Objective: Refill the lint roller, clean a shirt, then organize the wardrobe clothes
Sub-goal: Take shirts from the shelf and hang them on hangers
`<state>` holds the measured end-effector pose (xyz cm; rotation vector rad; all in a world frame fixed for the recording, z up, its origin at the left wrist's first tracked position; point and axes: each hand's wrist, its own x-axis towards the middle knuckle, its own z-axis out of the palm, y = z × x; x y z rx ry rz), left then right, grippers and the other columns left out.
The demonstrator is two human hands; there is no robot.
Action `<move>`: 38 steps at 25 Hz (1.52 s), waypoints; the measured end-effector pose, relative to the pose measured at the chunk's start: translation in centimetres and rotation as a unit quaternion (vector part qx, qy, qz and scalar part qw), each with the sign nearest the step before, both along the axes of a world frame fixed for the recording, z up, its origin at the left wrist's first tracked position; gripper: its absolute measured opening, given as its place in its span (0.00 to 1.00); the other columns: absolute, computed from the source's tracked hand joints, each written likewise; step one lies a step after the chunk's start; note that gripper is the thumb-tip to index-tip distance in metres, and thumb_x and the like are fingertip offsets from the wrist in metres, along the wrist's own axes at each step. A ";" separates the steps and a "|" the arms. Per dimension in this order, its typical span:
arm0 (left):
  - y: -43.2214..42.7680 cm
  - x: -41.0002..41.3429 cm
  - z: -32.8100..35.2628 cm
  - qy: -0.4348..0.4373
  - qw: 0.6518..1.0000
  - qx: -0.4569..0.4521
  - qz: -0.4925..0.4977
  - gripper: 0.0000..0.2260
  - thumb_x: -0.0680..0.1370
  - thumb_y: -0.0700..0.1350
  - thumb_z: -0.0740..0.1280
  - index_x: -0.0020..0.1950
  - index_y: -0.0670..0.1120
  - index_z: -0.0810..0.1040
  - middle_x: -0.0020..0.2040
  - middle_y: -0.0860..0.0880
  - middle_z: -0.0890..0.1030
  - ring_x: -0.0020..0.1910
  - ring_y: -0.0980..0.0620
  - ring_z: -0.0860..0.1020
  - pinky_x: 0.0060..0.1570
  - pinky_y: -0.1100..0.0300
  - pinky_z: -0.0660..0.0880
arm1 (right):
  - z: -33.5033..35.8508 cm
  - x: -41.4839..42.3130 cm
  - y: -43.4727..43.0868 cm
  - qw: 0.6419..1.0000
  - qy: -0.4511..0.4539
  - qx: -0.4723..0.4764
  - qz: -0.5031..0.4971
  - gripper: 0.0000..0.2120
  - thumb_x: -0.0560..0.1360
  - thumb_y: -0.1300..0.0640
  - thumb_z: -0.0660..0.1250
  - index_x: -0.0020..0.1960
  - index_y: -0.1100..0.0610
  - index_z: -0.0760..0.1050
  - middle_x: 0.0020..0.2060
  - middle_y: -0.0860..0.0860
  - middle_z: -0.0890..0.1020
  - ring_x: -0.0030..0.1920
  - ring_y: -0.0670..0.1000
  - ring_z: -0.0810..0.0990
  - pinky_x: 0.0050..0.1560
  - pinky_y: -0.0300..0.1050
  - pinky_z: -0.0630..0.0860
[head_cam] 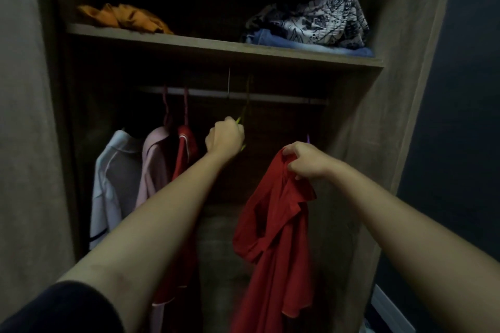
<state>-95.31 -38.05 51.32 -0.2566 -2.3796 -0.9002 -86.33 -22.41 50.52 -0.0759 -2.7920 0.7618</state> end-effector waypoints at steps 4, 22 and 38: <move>-4.8 2.2 -2.6 0.036 0.999 -0.001 0.006 0.15 0.79 0.50 0.58 0.55 0.41 0.77 0.52 0.35 0.80 0.55 0.33 0.76 0.50 0.48 0.72 | -0.2 -0.5 -0.6 0.999 0.028 0.004 -0.022 0.25 0.70 0.71 0.58 0.66 0.62 0.69 0.61 0.58 0.75 0.40 0.57 0.82 0.35 0.45 0.79; -22.3 10.7 -11.9 0.285 0.945 -0.014 -0.157 0.24 0.80 0.58 0.57 0.47 0.41 0.83 0.29 0.52 0.80 0.32 0.62 0.77 0.31 0.74 0.67 | 3.9 2.3 -8.7 0.952 0.093 0.259 0.135 0.26 0.68 0.65 0.63 0.66 0.58 0.71 0.68 0.51 0.70 0.67 0.53 0.68 0.66 0.44 0.66; -6.8 17.0 -18.7 0.114 0.985 -0.039 -0.126 0.15 0.74 0.58 0.61 0.53 0.53 0.79 0.60 0.45 0.72 0.59 0.45 0.71 0.53 0.54 0.69 | 4.5 5.7 -7.9 0.790 0.498 0.351 0.063 0.23 0.77 0.42 0.51 0.39 0.55 0.77 0.27 0.55 0.81 0.29 0.60 0.81 0.27 0.41 0.63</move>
